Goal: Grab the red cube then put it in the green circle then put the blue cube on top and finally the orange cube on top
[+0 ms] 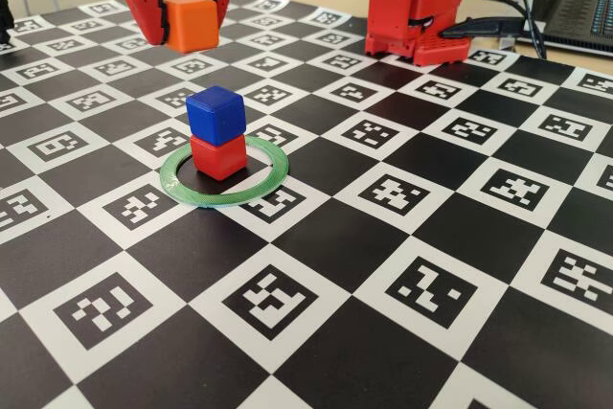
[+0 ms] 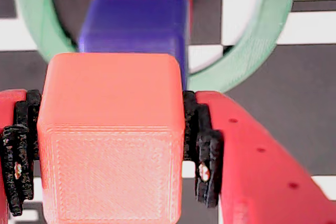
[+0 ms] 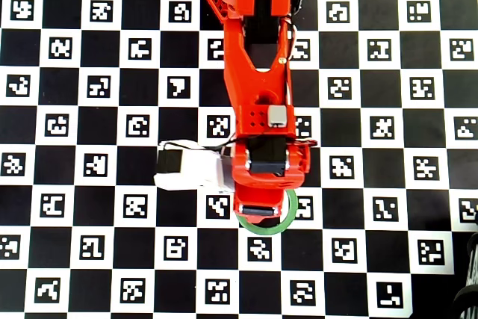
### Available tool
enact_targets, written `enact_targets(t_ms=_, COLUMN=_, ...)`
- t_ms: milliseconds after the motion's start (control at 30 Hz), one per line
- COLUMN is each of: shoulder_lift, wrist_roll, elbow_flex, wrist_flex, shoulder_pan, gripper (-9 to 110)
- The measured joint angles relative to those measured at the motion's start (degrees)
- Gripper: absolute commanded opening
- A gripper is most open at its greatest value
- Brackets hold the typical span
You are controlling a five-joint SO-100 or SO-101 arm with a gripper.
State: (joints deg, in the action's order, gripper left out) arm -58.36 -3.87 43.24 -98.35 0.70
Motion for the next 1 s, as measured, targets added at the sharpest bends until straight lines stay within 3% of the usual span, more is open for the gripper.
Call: enact_targets(t_ms=1000, shoulder_lift=1.4, wrist_roll=-0.9, elbow_flex=5.3, wrist_flex=5.7, shoulder_pan=0.4, gripper=4)
